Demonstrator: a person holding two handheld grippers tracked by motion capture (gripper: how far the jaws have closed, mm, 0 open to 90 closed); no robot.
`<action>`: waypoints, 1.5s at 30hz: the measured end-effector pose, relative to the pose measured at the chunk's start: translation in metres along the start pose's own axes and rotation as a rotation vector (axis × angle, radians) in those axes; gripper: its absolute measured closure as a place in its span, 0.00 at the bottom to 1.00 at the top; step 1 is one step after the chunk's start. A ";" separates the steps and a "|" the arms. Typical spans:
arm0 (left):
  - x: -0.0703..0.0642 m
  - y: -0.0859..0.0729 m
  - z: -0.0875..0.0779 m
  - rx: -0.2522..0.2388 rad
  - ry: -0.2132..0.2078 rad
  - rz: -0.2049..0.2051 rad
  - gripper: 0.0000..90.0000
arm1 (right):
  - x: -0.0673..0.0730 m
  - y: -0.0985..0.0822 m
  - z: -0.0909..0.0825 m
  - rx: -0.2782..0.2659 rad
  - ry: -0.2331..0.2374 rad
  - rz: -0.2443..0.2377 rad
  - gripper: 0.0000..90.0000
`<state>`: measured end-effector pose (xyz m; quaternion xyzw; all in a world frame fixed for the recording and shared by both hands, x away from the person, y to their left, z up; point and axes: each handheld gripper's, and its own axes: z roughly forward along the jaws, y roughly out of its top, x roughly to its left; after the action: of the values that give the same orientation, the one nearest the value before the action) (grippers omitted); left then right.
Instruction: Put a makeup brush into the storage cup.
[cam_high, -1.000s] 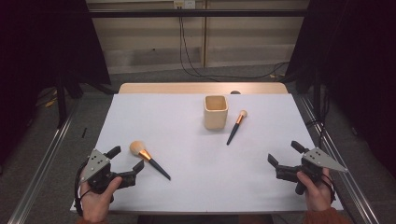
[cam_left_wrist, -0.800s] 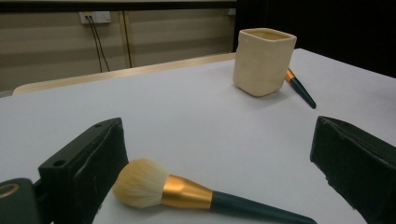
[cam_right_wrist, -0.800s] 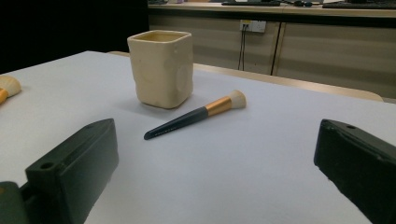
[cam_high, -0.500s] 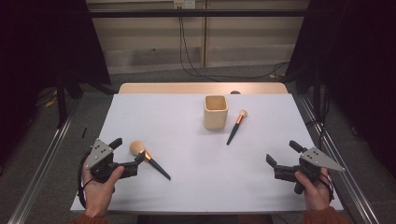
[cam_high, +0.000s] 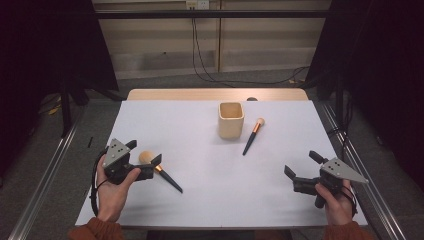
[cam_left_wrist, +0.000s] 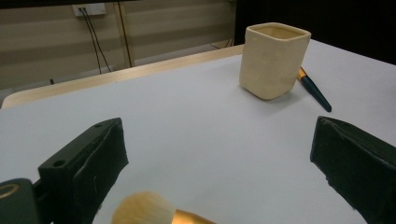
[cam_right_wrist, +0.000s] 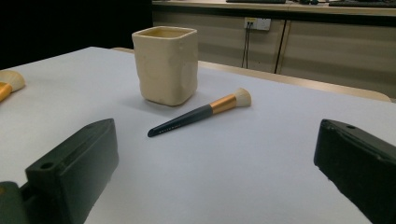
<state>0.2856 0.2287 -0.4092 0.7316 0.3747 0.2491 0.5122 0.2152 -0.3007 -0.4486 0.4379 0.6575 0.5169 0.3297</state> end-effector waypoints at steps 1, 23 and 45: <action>0.001 0.003 0.003 0.009 -0.007 -0.007 0.04 | 0.000 0.000 0.000 0.000 0.001 0.000 0.00; 0.014 0.020 0.036 0.176 0.040 -0.011 0.03 | 0.001 0.000 0.001 0.008 0.005 -0.009 0.00; 0.012 0.029 0.047 0.518 0.037 -0.127 0.07 | 0.002 -0.001 0.002 0.020 0.020 -0.014 0.00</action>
<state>0.3366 0.2065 -0.3985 0.8086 0.4805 0.1257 0.3154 0.2163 -0.2980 -0.4500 0.4313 0.6691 0.5123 0.3224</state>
